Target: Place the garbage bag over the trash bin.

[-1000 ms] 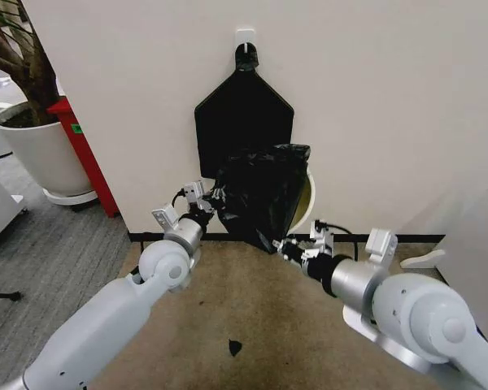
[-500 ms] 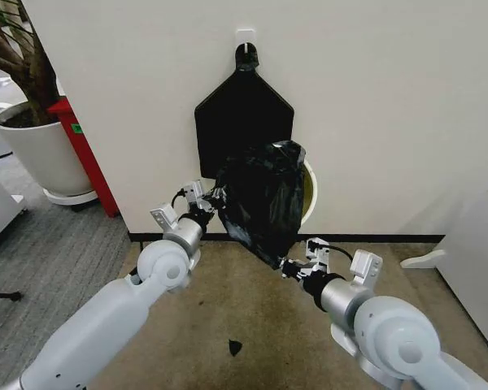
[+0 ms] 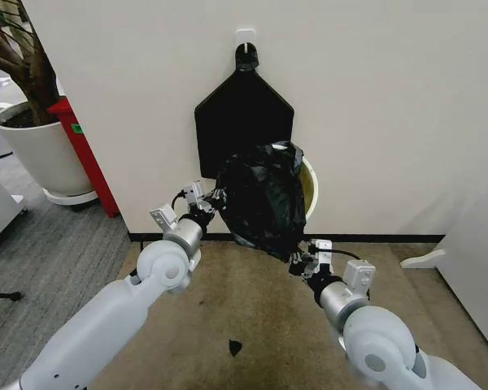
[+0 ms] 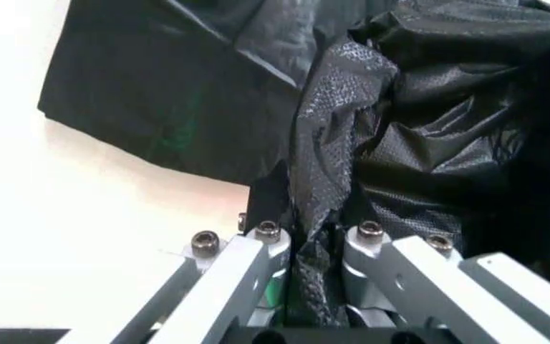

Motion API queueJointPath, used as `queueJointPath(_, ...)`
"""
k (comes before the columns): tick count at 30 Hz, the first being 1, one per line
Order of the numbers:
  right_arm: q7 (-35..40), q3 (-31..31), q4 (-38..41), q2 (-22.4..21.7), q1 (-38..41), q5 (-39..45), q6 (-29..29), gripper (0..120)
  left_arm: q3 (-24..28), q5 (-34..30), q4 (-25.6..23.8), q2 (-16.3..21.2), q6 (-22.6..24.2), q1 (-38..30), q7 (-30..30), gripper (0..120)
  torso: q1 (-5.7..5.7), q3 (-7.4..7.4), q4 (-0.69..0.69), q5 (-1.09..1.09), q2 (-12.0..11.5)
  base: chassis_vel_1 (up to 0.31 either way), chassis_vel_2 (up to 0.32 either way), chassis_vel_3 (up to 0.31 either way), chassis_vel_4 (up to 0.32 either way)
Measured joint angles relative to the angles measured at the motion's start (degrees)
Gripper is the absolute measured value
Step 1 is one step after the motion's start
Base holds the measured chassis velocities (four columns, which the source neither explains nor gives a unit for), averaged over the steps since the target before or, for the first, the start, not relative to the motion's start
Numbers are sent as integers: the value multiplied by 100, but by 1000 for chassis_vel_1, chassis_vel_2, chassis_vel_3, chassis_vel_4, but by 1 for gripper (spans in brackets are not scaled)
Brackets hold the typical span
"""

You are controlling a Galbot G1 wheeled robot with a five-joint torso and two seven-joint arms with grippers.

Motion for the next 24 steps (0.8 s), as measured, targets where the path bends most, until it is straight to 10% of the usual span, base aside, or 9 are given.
queueJointPath(14,526,460,749,283,-176,2684,784,68,-57,-77,170,-99,20,-11,-76,4,0,0,0,-1,0,0,0,0,0)
queueJointPath(24,1044,379,616,731,-400,3011,897,98,-98,-126,119,-79,19,-31,-85,4,0,0,0,0,0,0,0,0,0)
